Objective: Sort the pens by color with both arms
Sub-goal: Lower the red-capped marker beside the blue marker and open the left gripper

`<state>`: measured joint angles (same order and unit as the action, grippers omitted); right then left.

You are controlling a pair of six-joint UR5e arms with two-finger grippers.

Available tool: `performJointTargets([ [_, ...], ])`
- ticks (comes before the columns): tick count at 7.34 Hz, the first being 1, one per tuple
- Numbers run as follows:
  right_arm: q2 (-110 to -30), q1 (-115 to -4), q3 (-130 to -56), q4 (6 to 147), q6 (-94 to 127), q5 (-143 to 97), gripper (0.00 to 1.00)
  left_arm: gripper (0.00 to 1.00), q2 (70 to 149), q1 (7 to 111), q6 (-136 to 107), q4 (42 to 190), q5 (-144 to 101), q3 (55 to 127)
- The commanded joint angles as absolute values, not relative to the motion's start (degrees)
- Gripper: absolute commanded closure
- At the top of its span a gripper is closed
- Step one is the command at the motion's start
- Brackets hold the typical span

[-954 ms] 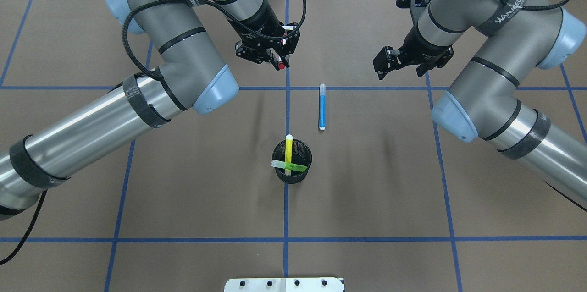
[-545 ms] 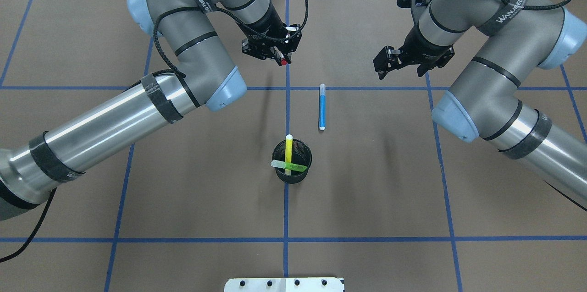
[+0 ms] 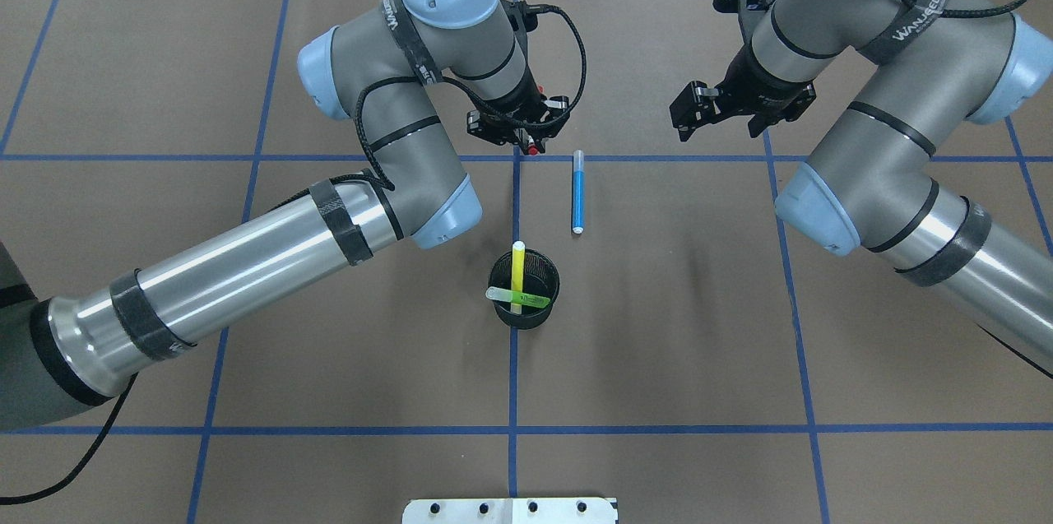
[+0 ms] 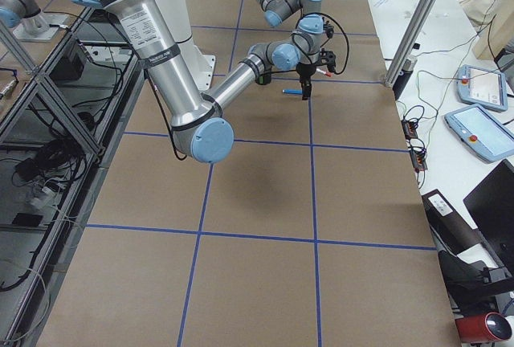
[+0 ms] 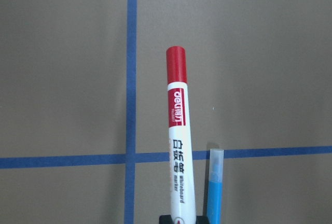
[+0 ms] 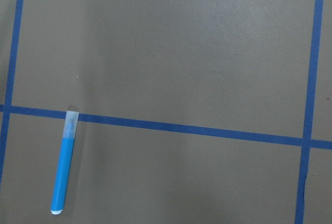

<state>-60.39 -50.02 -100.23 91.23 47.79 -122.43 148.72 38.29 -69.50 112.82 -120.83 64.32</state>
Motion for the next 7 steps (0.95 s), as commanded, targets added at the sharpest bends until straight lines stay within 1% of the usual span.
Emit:
performJointTargets([
  [1, -60.38, -50.01, -100.28, 91.23, 47.90, -122.43, 0.01, 0.80, 148.71, 36.92, -67.61, 112.94, -120.41, 63.98],
  [3, -60.38, -50.01, -100.20, 91.23, 47.90, -122.43, 0.01, 0.78, 148.54, 36.48, -65.83, 112.85, -120.41, 63.98],
  [4, -60.38, -50.01, -100.02, 91.23, 47.90, -122.43, 0.01, 0.73, 148.54, 36.47, -64.87, 112.94, -120.41, 63.98],
  [5, -60.38, -49.92, -100.02, 91.23, 47.90, -122.43, 0.01, 0.63, 148.54, 36.47, -64.78, 112.94, -120.41, 64.07],
  [7, -60.21, -49.92, -99.93, 91.23, 47.90, -122.43, 0.01, 0.53, 148.54, 36.47, -63.64, 112.94, -120.50, 64.16],
])
